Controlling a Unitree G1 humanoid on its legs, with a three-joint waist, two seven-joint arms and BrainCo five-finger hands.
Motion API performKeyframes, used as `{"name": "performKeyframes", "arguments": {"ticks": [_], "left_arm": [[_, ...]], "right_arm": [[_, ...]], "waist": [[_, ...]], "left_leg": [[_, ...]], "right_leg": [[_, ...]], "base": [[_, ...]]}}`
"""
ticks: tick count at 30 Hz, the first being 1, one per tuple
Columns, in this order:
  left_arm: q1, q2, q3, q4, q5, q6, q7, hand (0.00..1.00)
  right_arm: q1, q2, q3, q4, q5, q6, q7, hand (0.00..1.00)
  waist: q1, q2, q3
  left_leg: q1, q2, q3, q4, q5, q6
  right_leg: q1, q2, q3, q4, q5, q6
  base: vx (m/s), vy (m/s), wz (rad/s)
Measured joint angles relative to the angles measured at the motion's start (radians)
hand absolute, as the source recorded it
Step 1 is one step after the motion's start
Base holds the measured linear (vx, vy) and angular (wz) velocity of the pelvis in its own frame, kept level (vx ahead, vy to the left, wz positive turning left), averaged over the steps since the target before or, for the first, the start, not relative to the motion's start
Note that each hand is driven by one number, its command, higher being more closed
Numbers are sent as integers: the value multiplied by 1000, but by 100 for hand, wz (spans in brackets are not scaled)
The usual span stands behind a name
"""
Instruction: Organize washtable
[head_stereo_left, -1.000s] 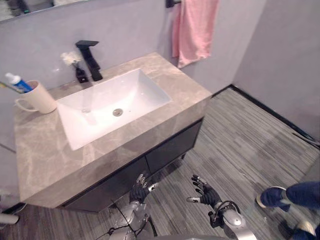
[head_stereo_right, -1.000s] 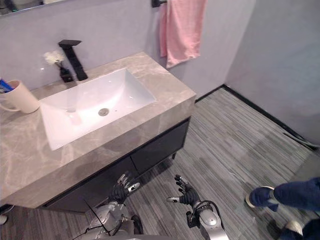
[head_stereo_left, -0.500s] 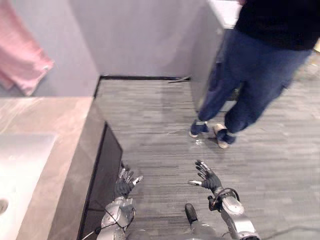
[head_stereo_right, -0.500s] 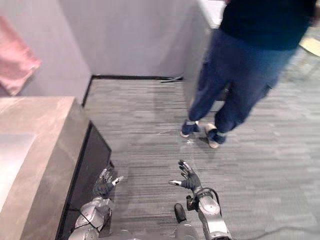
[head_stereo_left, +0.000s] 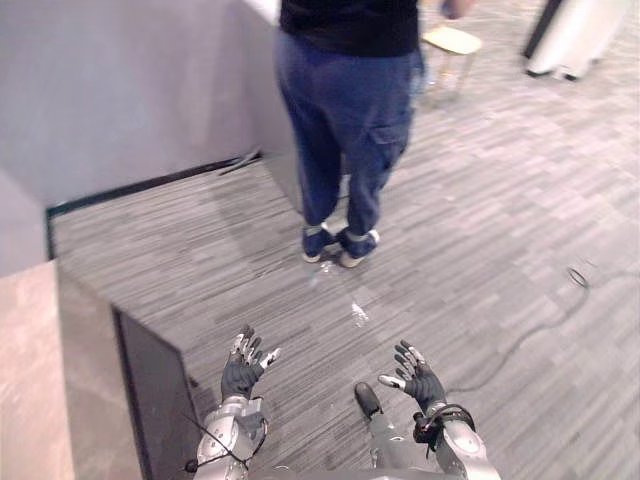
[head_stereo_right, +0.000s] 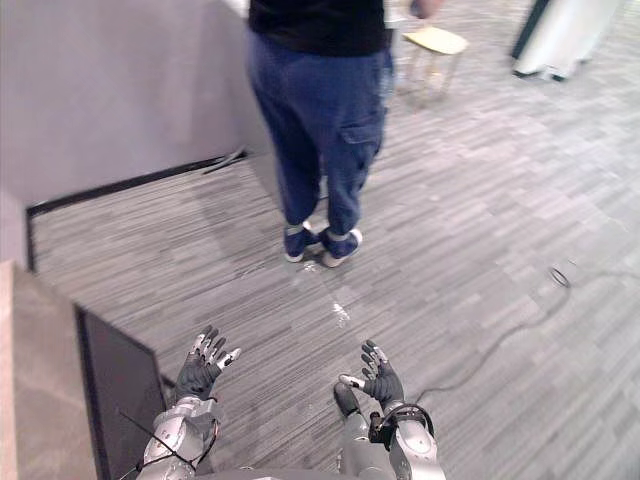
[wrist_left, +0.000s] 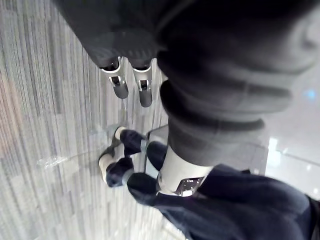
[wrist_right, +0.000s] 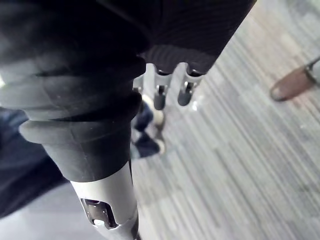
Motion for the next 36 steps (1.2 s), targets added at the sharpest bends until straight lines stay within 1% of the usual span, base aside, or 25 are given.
{"name": "performKeyframes", "arguments": {"ticks": [1, 2, 3, 4, 5, 6, 7, 8, 9, 10, 11, 12, 15, 17, 20, 22, 23, 24, 26, 27, 28, 29, 31, 33, 36], "left_arm": [[0, 4, 1, 2, 0, 0, 0, 0], [2, -2, 2, 2, 0, 0, 0, 0], [3, -8, 6, 6, 0, 0, 3, 0], [1, -4, 9, 7, 0, 0, 4, 0], [-1, -2, 9, 8, 0, 0, 4, 0], [1, -3, 10, 13, 0, 0, 9, 0], [0, -12, 27, 20, -1, 2, 24, 0], [-16, -1, 40, 37, -2, -2, 25, 0], [-76, 4, 36, 59, -3, -4, 24, 0], [-84, -19, 31, 74, -10, -1, 28, 0], [-73, -20, 30, 81, -12, -2, 31, 0], [-58, -21, 30, 87, -12, 0, 30, 0], [-56, -21, 31, 87, -12, -2, 32, 0], [-59, -20, 21, 93, -12, -1, 40, 0], [-49, -20, -12, 98, -11, 0, 43, 0], [-48, -19, -12, 119, -11, 0, 43, 0], [-47, -11, -11, 121, -11, 0, 43, 0], [-37, -11, -15, 125, -11, -1, 43, 0], [-29, -10, -23, 136, -12, -1, 42, 0], [-25, -11, -23, 141, -11, -1, 42, 0], [-7, -11, -27, 148, -10, -1, 41, 0], [-9, -8, -28, 170, -10, -2, 39, 0], [-5, 7, -31, 180, -10, -6, 36, 0], [-5, 23, -36, 192, 3, -9, 22, 0], [-5, 54, -41, 219, 13, -10, 21, 0]], "right_arm": [[-5, -3, 2, -4, 0, 2, 0, 0], [-10, -10, 12, -13, 0, 5, 0, 0], [-18, -18, 9, -28, -1, 10, -2, 0], [-19, -17, 8, -46, -1, 12, -2, 0], [-18, -18, 6, -48, -2, 12, -1, 0], [-10, -27, 9, -50, -3, 15, -1, 0], [-34, -50, 25, -50, -13, 21, -1, 0], [-59, -48, 20, -48, -17, 18, -1, 0], [-97, -40, -13, -30, -20, 13, -3, 0], [-111, -62, -34, 1, -23, 15, -5, 0], [-119, -72, -36, 8, -25, 17, -4, 0], [-127, -84, -28, 9, -31, 19, -2, 0], [-107, -89, -13, 10, -38, 22, -1, 0], [-86, -86, -6, 10, -37, 26, 0, 0], [-78, -87, 5, 13, -37, 27, 0, 0], [-82, -86, 24, 12, -33, 26, -1, 0], [-82, -86, 33, 15, -23, 26, -1, 0], [-82, -81, 41, 16, -8, 26, -1, 0], [-85, -85, 42, 27, 18, 18, -1, 0], [-87, -91, 47, 57, 30, 16, -1, 0], [-79, -105, 55, 71, 34, 15, 0, 0], [-76, -106, 54, 99, 41, 18, 0, 0], [-47, -101, 60, 131, 68, 24, 4, 0], [-50, -97, 56, 145, 75, 23, 1, 0], [-77, -71, 24, 176, 80, 18, 0, 0]], "waist": [[2, 5, 1], [7, 30, -5], [17, 74, -5], [17, 78, -13], [16, 84, -10], [20, 74, -23], [30, 74, -26], [34, 54, -20], [56, 55, -11], [56, 68, -8], [60, 73, -15], [54, 113, -10], [41, 135, -22], [23, 131, -23], [26, 127, -27], [27, 105, -32], [31, 89, -24], [39, 84, -22], [55, 78, -18], [62, 78, -18], [68, 98, -25], [69, 91, -31], [63, 44, -31], [84, 31, -36], [83, 35, -34]], "left_leg": [[0, 9, 39, 2, 0, 0], [0, 38, 103, -20, 0, 1], [19, 68, 196, -61, 6, 11], [39, 71, 253, -71, 10, 16], [45, 65, 259, -66, 10, 16], [57, 32, 259, -36, 10, 16], [-1, 53, 224, 95, 26, 21], [-65, 62, 174, 149, 2, 53], [-127, 103, 116, 72, -3, 79], [-85, 84, 193, -1, 58, 28], [-54, 71, 220, -48, 77, 24], [-15, 72, 251, -96, 96, 8], [-11, 49, 268, -138, 129, -11], [-9, 44, 264, -135, 129, -11], [0, 52, 269, -94, 138, -29], [-53, 90, 248, 99, 173, -78], [-88, 109, 222, 178, 160, -67], [-132, 158, 145, 267, 129, -22], [-213, 200, -54, 301, 127, -35], [-243, 199, -207, 217, 153, -78], [-239, 200, -332, 22, 253, -161], [-222, 178, -322, 1, 260, -150], [-200, 100, -333, -64, 286, -120], [-205, 64, -331, -69, 288, -116], [-196, 29, -351, -100, 301, -94]], "right_leg": [[-16, 15, -40, 4, -31, -135], [-62, 26, -194, 41, -142, -238], [-123, 39, -448, 160, -189, -132], [-150, 32, -656, 348, -215, -126], [-147, 22, -729, 443, -246, -135], [-86, 0, -890, 496, -296, -174], [-26, 9, -913, 355, -234, -144], [3, 20, -864, 238, -163, -90], [-18, -45, -973, 340, -249, -147], [7, -138, -1061, 452, -348, -46], [39, -149, -1072, 419, -356, 14], [76, -109, -1041, 351, -348, 23], [81, -83, -963, 271, -321, 50], [84, -81, -949, 246, -278, 41], [139, -50, -901, 152, -211, 21], [189, -63, -851, 76, -179, 17], [202, -72, -836, 66, -175, 19], [216, -82, -803, 69, -178, 24], [220, -95, -755, 74, -182, 43], [220, -105, -726, 73, -180, 73], [220, -103, -711, 69, -181, 109], [225, -116, -695, 59, -178, 125], [248, -173, -687, 15, -149, 161], [253, -199, -686, -12, -141, 162], [269, -226, -692, -28, -140, 161]], "base": [[-47, 82, -178], [-40, 102, -195], [-20, 112, -233], [41, 141, -199], [80, 104, -177], [99, 179, -217], [43, 142, -218], [-7, 81, -211], [41, 30, -146], [119, 50, -145], [152, 118, -129], [73, 93, -88], [19, 27, -63], [36, -11, 0], [119, -20, -17], [94, 14, -41], [96, 44, -58], [69, 66, -69], [29, 120, -79], [23, 237, -75], [40, 255, -61], [112, 257, -13], [124, 223, 41], [84, 245, 25], [71, 150, 26]]}}
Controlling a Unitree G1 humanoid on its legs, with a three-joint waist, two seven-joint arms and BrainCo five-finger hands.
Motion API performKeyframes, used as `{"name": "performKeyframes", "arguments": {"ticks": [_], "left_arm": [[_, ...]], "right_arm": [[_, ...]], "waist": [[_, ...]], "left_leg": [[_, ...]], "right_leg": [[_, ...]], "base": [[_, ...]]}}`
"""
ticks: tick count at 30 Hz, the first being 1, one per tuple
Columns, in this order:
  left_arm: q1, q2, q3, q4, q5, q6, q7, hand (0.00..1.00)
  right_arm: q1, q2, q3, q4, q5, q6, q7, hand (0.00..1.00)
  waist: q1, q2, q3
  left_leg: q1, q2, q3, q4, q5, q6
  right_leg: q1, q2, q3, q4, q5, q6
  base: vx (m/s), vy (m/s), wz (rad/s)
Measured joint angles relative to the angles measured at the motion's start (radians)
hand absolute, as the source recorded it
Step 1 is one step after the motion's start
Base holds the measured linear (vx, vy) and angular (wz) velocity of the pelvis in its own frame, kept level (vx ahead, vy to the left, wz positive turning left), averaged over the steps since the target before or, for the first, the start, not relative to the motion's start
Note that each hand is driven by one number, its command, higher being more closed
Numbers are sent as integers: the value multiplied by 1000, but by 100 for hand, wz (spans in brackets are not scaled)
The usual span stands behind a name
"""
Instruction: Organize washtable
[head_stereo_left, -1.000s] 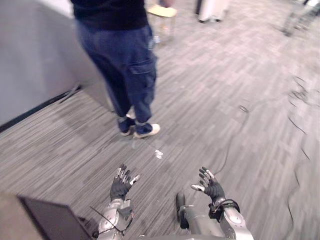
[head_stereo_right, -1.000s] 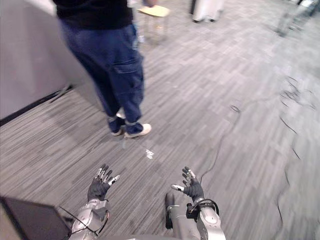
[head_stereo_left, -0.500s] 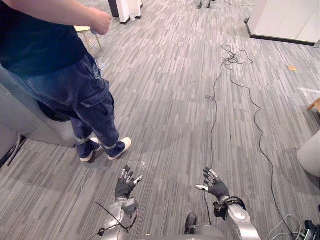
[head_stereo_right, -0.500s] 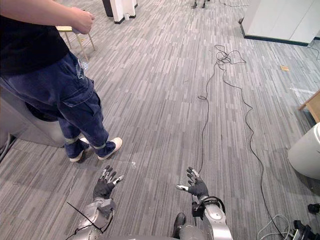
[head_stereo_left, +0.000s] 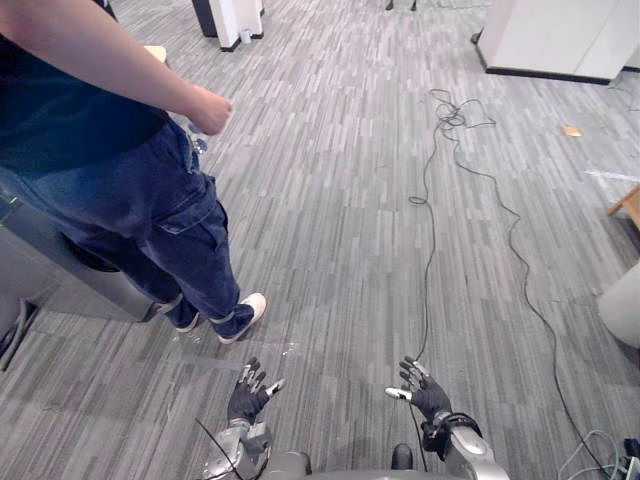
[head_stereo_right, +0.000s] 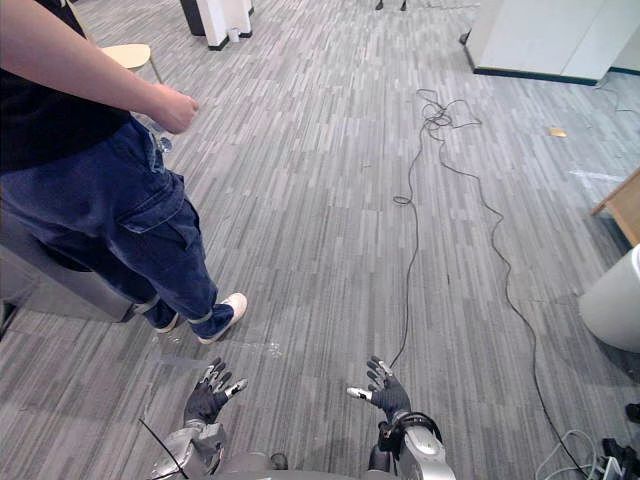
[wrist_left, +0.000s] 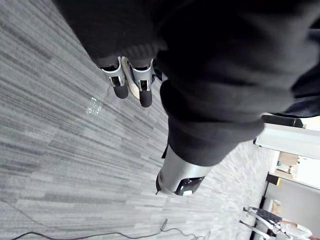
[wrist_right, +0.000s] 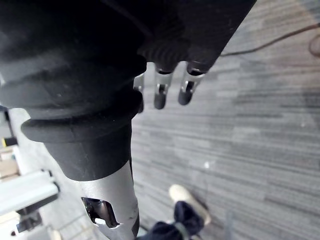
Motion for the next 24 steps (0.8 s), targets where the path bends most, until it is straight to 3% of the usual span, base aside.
{"name": "performKeyframes", "arguments": {"ticks": [4, 7, 12, 20, 24], "left_arm": [[-21, 23, 1, 106, 17, -15, -1, 0], [-60, 20, 9, 282, 37, -16, 1, 0], [-129, 42, 73, 518, 97, -23, 10, 0], [-161, 57, 97, 597, 134, -32, 23, 0], [-179, 54, 125, 635, 134, -30, 23, 0]], "right_arm": [[-34, 5, -26, 138, -4, -15, -3, 0], [-74, -7, -77, 319, -51, -21, -28, 0], [-70, -16, -136, 473, -82, -18, -48, 0], [-37, -8, -213, 532, -78, -11, -67, 0], [-35, 5, -244, 536, -78, -5, -67, 0]], "waist": [[3, 2, -1], [1, 0, -2], [-2, -10, -5], [-3, -45, -16], [-4, -50, -18]], "left_leg": [[62, -7, -9, -56, 8, 12], [89, -13, -6, -98, 20, 22], [121, -18, -8, -150, 45, 19], [183, -23, -13, -251, 102, 14], [200, -25, -14, -283, 120, 13]], "right_leg": [[47, -2, -24, -12, 1, -1], [52, -5, -26, -15, 1, -2], [65, -7, -44, -23, -1, -6], [83, -7, -49, -26, -10, -13], [83, -8, -48, -24, -13, -7]], "base": [[46, 18, 11], [-6, -24, -8], [-28, -24, 0], [-58, -36, 0], [-51, -29, 1]]}}
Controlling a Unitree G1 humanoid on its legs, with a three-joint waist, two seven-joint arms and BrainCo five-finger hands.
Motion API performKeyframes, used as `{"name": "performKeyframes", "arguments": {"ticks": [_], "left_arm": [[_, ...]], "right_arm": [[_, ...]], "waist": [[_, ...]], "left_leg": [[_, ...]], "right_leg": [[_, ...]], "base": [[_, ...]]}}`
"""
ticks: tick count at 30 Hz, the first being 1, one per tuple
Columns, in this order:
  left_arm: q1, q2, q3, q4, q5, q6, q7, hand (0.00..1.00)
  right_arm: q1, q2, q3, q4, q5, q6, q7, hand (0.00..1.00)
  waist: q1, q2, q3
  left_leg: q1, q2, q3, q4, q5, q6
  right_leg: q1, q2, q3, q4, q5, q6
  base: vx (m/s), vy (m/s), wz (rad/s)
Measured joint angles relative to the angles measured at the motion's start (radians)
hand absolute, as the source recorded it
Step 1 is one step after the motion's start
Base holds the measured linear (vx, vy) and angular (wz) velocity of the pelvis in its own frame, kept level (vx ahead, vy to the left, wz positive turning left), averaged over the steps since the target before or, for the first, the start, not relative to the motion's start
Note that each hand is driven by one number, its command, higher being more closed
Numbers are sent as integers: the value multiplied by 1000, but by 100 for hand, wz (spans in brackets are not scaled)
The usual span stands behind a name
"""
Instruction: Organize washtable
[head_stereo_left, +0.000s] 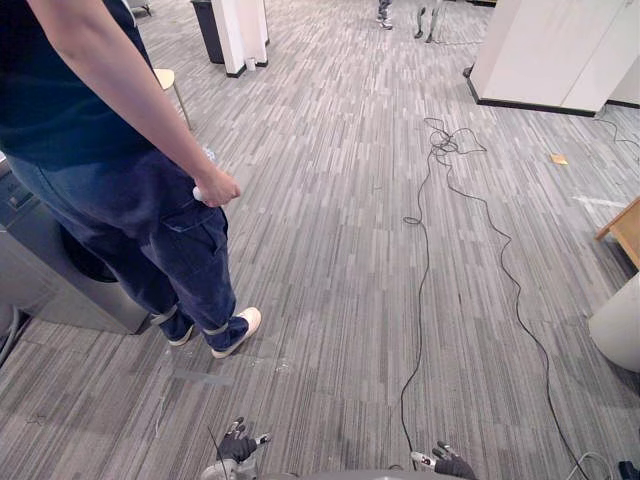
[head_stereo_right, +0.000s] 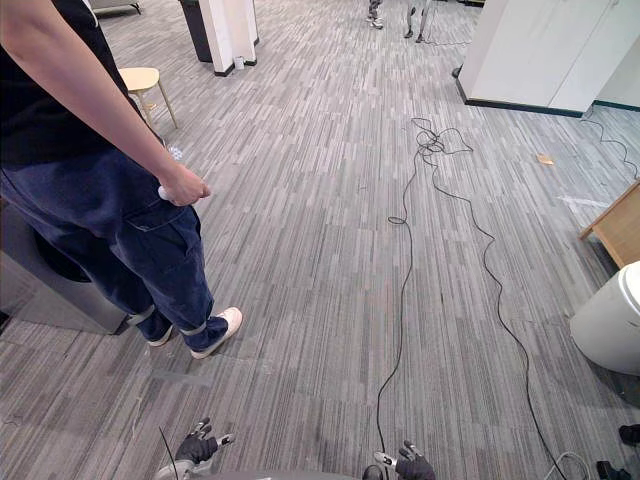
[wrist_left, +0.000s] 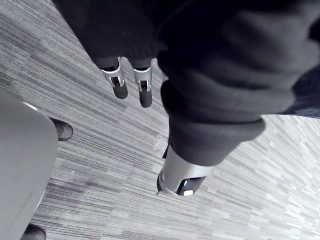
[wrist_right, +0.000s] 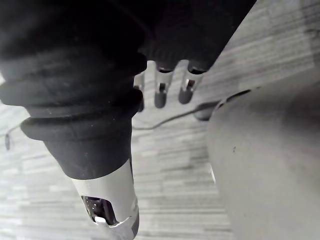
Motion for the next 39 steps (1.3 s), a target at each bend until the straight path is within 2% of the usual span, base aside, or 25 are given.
{"name": "performKeyframes", "arguments": {"ticks": [7, 13, 15, 16, 28, 34, 35, 37, 38, 39], "left_arm": [[-14, -4, 34, 42, 1, 0, 0, 0], [-15, -3, 48, 51, 1, 0, -2, 0], [-18, -5, 83, 62, 1, 1, -2, 0], [-22, -4, 121, 96, -40, 8, -21, 0], [-22, -6, 121, 96, -41, 5, -16, 0], [-22, -7, 121, 97, -39, -2, 4, 0], [-22, -5, 121, 97, -39, -3, 3, 0], [-27, 6, 123, 93, -39, -3, 3, 0], [-34, 8, 124, 92, -39, -3, 3, 0], [-41, 8, 121, 92, -38, -3, 3, 0]], "right_arm": [[-1, 9, -18, 17, -3, 1, 1, 0], [-9, 23, -21, 39, -3, 0, 2, 0], [-10, 25, -32, 40, -1, 0, 2, 0], [-24, 42, -84, 78, 20, 13, 23, 0], [-24, 42, -85, 78, 20, 10, 16, 0], [-24, 52, -104, 78, 19, 5, -13, 0], [-25, 53, -105, 77, 18, 5, -17, 0], [-32, 66, -125, 73, 19, 4, -22, 0], [-34, 66, -137, 69, 18, 2, -24, 0], [-30, 65, -142, 57, 19, -6, -27, 0]], "waist": [[0, -8, -13], [-1, -18, -20], [-1, -19, -20], [-2, -23, -25], [-2, -19, -23], [-1, -21, -22], [-1, -29, -18], [-4, -39, -3], [-4, -49, 6], [-10, -36, 31]], "left_leg": [[17, -7, 0, -23, 1, 1], [19, -11, 0, -29, 1, 1], [20, -14, 1, -30, 0, 1], [49, -19, 2, -52, 4, 6], [32, -18, -2, -43, 4, 6], [31, -21, -8, -41, 4, 7], [23, -24, -9, -29, -4, 14], [-13, -34, -9, 55, -64, 32], [-39, -43, -12, 133, -119, 47], [-42, -44, -32, 189, -161, 57]], "right_leg": [[8, -6, -1, 0, -5, 25], [8, -10, -2, -1, -6, 24], [9, -12, -2, -1, -6, 24], [15, -17, -2, 19, -26, 14], [5, -17, -4, 25, -28, 16], [-17, -29, -4, 92, -75, 33], [-28, -35, -3, 112, -91, 43], [-63, -60, -7, 207, -153, 59], [-81, -86, -12, 287, -200, 71], [-98, -108, -12, 391, -227, 76]], "base": [[10, 4, 0], [18, 5, 1], [0, 0, 0], [0, 0, 0], [0, 0, 0], [-28, -20, 3], [-19, -4, 8], [-19, 15, 19], [-1, 57, 32], [8, 52, 26]]}}
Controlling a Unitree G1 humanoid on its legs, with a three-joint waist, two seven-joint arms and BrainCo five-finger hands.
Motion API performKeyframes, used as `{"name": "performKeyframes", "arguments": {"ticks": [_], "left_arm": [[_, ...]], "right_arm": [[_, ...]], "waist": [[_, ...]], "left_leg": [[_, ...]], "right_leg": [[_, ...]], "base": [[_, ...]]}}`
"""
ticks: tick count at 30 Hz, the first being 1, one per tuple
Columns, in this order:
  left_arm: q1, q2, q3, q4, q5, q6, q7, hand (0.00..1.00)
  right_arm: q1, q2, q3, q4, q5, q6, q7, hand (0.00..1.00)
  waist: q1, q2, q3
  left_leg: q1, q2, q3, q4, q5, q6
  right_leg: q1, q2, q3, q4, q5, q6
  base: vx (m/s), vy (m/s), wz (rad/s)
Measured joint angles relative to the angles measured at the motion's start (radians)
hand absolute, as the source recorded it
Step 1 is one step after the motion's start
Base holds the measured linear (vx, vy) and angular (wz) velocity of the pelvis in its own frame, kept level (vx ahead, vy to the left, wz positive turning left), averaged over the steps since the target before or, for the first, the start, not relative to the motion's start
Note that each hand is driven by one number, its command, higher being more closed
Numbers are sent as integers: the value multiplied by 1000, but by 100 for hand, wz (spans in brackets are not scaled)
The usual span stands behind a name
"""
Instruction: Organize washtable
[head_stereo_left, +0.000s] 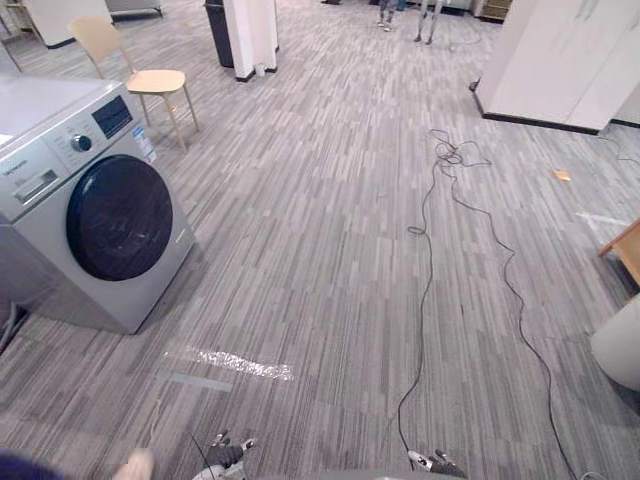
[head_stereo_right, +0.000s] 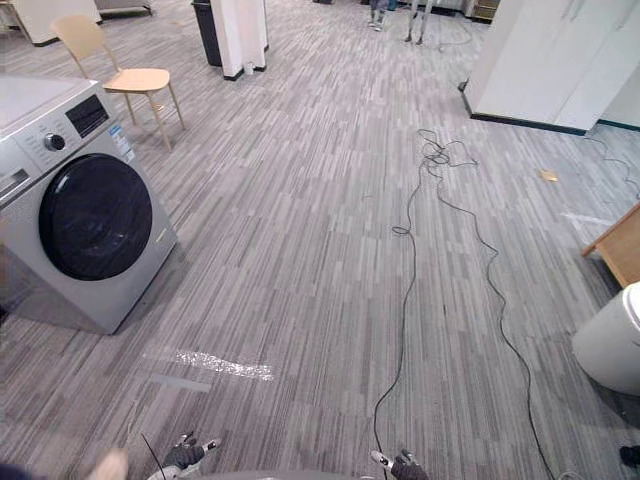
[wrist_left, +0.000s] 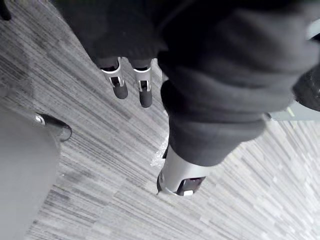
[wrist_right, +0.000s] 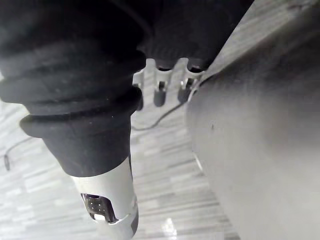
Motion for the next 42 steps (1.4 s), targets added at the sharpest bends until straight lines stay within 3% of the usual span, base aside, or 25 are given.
{"name": "performKeyframes", "arguments": {"ticks": [2, 4, 6, 8, 10, 13, 14, 15, 17, 19, 20, 24, 26, 27, 28, 29, 30, 32, 33, 34, 35, 37, 38, 39, 42], "left_arm": [[3, 6, 0, 6, 9, 3, 4, 0], [9, 22, 1, 11, 22, 6, 6, 0], [8, 28, 2, 17, 23, 6, 13, 0], [-9, 19, -1, 38, 37, 8, 19, 0], [-12, -3, -1, 53, 52, 13, 20, 0], [5, 6, 1, 53, 69, 12, 19, 0], [4, -1, 1, 50, 81, 12, 18, 0], [5, -14, 1, 50, 88, 15, 18, 0], [6, -39, 18, 34, 88, 16, 16, 0], [4, -40, 13, 32, 89, 23, 19, 0], [6, -35, -18, 5, 102, 24, 23, 0], [9, -50, -116, -118, 166, 5, 44, 0], [5, -45, -150, -153, 193, -3, 48, 0], [-5, -43, -179, -170, 213, -9, 52, 0], [0, -49, -214, -185, 243, -19, 61, 0], [-8, -42, -222, -182, 256, -22, 63, 0], [-15, -40, -229, -181, 272, -20, 65, 0], [-34, -39, -283, -182, 339, -22, 64, 0], [-63, -29, -287, -203, 349, -36, 61, 0], [-78, -35, -319, -205, 436, -31, 65, 0], [-77, -33, -350, -212, 475, -29, 64, 0], [-87, -2, -405, -212, 560, -21, 62, 0], [-83, 2, -420, -223, 588, -19, 59, 0], [-85, 2, -444, -225, 594, -15, 56, 0], [-49, 17, -451, -218, 516, 2, 36, 0]], "right_arm": [[-3, -4, 0, -30, 18, -25, -3, 0], [-13, -12, 1, -41, 51, -32, -2, 0], [-22, -4, 5, -41, 83, -44, 1, 0], [-51, -21, -2, -45, 121, -47, -2, 0], [-80, -44, -14, -60, 162, -52, -4, 0], [-67, -30, -31, -53, 165, -46, -19, 0], [-63, -25, -54, -42, 176, -22, -19, 0], [-67, -36, -58, -42, 165, -20, -18, 0], [-76, -54, -56, -39, 128, -14, -20, 0], [-71, -66, -37, -16, 117, -6, -22, 0], [-55, -68, -26, -11, 115, 3, -24, 0], [-91, -66, 22, -12, 113, 6, -40, 0], [-115, -60, 21, -13, 99, 6, -40, 0], [-114, -54, 20, -19, 84, 3, -40, 0], [-109, -58, 33, -21, 68, -4, -40, 0], [-104, -48, 50, -17, 65, -3, -41, 0], [-95, -40, 74, -20, 56, -3, -38, 0], [-106, -42, 123, -26, 26, -11, -38, 0], [-136, -32, 127, -28, 13, -15, -38, 0], [-132, -42, 124, -22, -1, -17, -40, 0], [-136, -53, 126, -21, -4, -20, -39, 0], [-146, -26, 128, -18, -21, -23, -38, 0], [-143, -20, 125, -19, -34, -24, -39, 0], [-127, -19, 115, -15, -41, -17, -39, 0], [-96, -2, 78, -23, -38, -10, -38, 0]], "waist": [[-6, 11, 13], [-18, 23, 22], [-18, 27, 24], [-21, 62, 47], [-53, 112, 92], [-66, 86, 81], [-69, 93, 64], [-67, 117, 52], [-37, 153, 37], [-46, 163, 39], [-43, 145, 49], [-27, 123, 48], [3, 120, 53], [17, 116, 62], [25, 140, 61], [31, 128, 61], [31, 126, 56], [31, 149, 59], [57, 148, 91], [61, 145, 66], [58, 165, 60], [36, 107, 41], [34, 88, 30], [29, 81, 30], [5, 47, 31]], "left_leg": [[23, 18, -7, 16, -29, 13], [60, 60, -16, 13, -51, 9], [86, 106, -17, -9, -62, -6], [126, 158, -12, -50, -73, -30], [248, 217, -14, -151, -80, -66], [303, 227, -25, -143, -85, -74], [277, 260, -37, -26, -76, -93], [245, 294, -35, 41, -56, -112], [111, 340, -29, 317, 197, -116], [53, 374, 18, 508, 171, -148], [29, 378, 75, 652, 66, -138], [-205, 272, 181, 700, -115, -82], [-305, 215, 183, 570, -121, -75], [-359, 168, 155, 400, -91, -103], [-351, 153, 109, 215, 134, -103], [-331, 132, 126, 219, 106, -64], [-327, 127, 141, 217, 86, -79], [-358, 182, 157, 344, 61, -97], [-469, 222, 179, 570, 66, -111], [-463, 190, 167, 375, 62, -94], [-460, 200, 169, 297, 121, 1], [-414, 135, 227, 243, 94, 25], [-389, 110, 252, 205, 81, 32], [-364, 88, 252, 204, 54, 48], [-242, 31, 230, 194, -16, 64]], "right_leg": [[-91, -9, 14, 235, 28, -47], [-168, 20, 13, 367, -21, -77], [-234, 79, -4, 335, -65, -78], [-319, 126, -16, 228, -53, -75], [-366, 148, -26, -9, 61, -49], [-377, 129, -19, -18, 73, -61], [-382, 161, 7, 59, 166, -100], [-381, 184, -7, 80, 137, -126], [-333, 254, -10, 52, 100, -165], [-209, 292, 0, -48, 97, -170], [-50, 311, 25, -151, 91, -180], [131, 287, 114, -237, 82, -193], [157, 262, 141, -237, 77, -194], [191, 232, 147, -229, 50, -161], [243, 219, 152, -225, -17, -115], [266, 195, 146, -235, -29, -107], [273, 189, 147, -230, -34, -108], [285, 287, 214, -249, 16, -174], [319, 296, 200, -265, 56, -200], [327, 274, 228, -266, 34, -167], [327, 291, 241, -260, 27, -157], [268, 221, 269, -127, -20, -109], [190, 199, 309, 26, -34, -23], [127, 199, 348, 196, -14, 112], [17, 224, 379, 562, 97, 119]], "base": [[48, 58, 12], [155, 22, -3], [287, -31, -17], [477, -72, -5], [618, -156, 36], [598, -261, 72], [598, -289, 55], [910, -435, 17], [867, -386, -58], [823, -289, -35], [770, -216, -14], [655, -4, -38], [424, 190, -68], [565, 341, -79], [585, 360, -62], [504, 285, -39], [503, 170, -16], [440, 100, -26], [255, 102, -41], [266, 144, -48], [316, 230, -27], [282, 189, -23], [343, 165, -19], [337, 161, -7], [324, 146, 27]]}}
